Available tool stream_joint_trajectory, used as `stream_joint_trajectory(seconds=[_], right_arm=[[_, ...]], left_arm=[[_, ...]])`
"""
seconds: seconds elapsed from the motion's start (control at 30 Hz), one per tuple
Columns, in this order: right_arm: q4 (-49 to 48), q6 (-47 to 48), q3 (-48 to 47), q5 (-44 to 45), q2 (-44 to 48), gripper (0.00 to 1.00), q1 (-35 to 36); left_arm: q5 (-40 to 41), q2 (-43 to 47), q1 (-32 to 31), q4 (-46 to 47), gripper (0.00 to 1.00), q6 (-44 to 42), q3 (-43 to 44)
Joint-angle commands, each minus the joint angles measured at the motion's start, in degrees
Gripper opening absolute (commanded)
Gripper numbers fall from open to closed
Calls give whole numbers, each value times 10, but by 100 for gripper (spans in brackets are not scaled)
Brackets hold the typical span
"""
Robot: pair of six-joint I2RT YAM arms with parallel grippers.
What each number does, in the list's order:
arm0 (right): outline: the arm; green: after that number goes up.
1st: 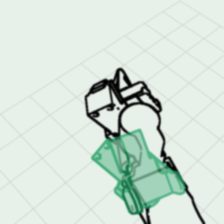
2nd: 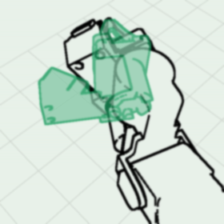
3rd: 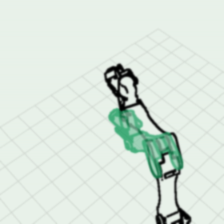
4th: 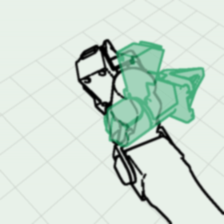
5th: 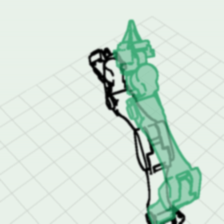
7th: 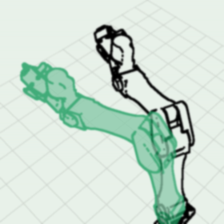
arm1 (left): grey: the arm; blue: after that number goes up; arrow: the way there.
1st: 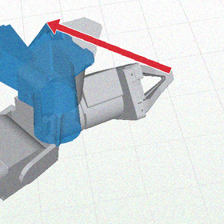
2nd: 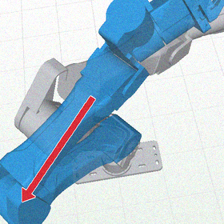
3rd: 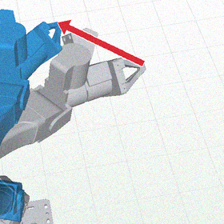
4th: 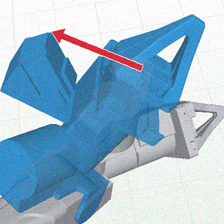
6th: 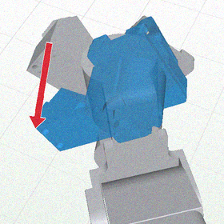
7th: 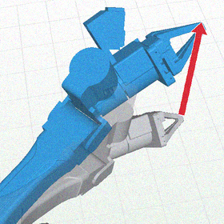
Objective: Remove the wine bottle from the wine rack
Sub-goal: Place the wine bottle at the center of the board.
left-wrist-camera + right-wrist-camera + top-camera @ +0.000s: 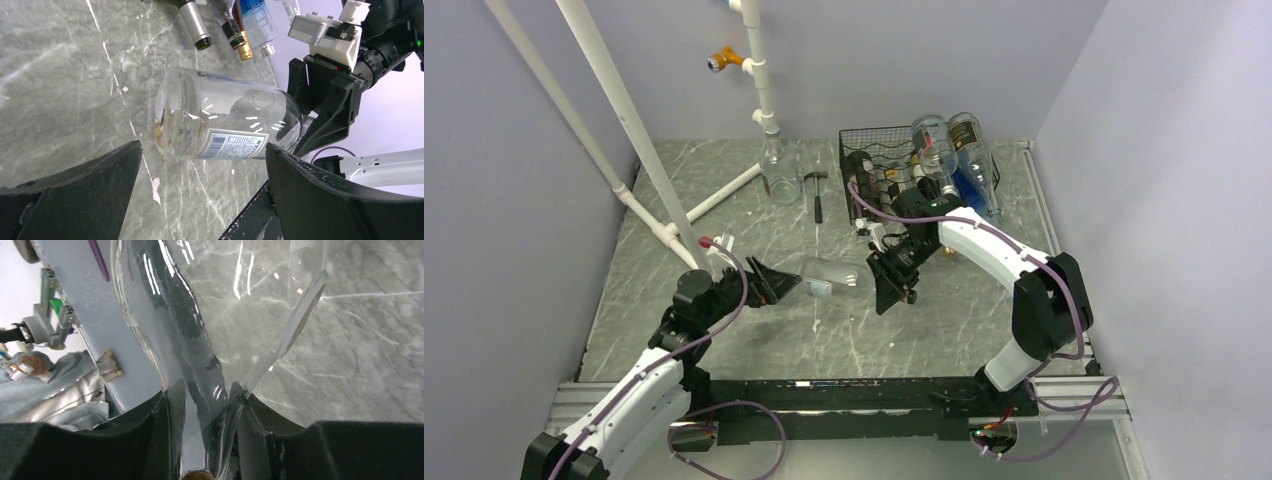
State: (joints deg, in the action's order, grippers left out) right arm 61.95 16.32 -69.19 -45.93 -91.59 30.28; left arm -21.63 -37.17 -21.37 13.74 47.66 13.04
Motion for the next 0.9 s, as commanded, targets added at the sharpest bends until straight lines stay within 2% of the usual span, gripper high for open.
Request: stream_joint_trajectory(seconds=[0.0, 0.2, 0.4, 0.57, 0.67, 0.87], right_arm=[[0, 65, -61, -29, 9, 0, 4], [43, 79, -80, 10, -9, 0, 7], [70, 85, -90, 45, -11, 0, 7], [88, 92, -98, 70, -9, 0, 7], [97, 96, -100, 87, -10, 0, 7], [125, 109, -115, 123, -20, 0, 7]], left_arm=[[-18, 6, -3, 78, 99, 45, -29], [-21, 8, -3, 66, 100, 29, -34], [-9, 26, -3, -59, 100, -112, 27], [-24, 52, -9, -46, 100, -173, 33], [6, 64, -51, -38, 99, -218, 40], [136, 35, -225, -36, 100, -394, 77]])
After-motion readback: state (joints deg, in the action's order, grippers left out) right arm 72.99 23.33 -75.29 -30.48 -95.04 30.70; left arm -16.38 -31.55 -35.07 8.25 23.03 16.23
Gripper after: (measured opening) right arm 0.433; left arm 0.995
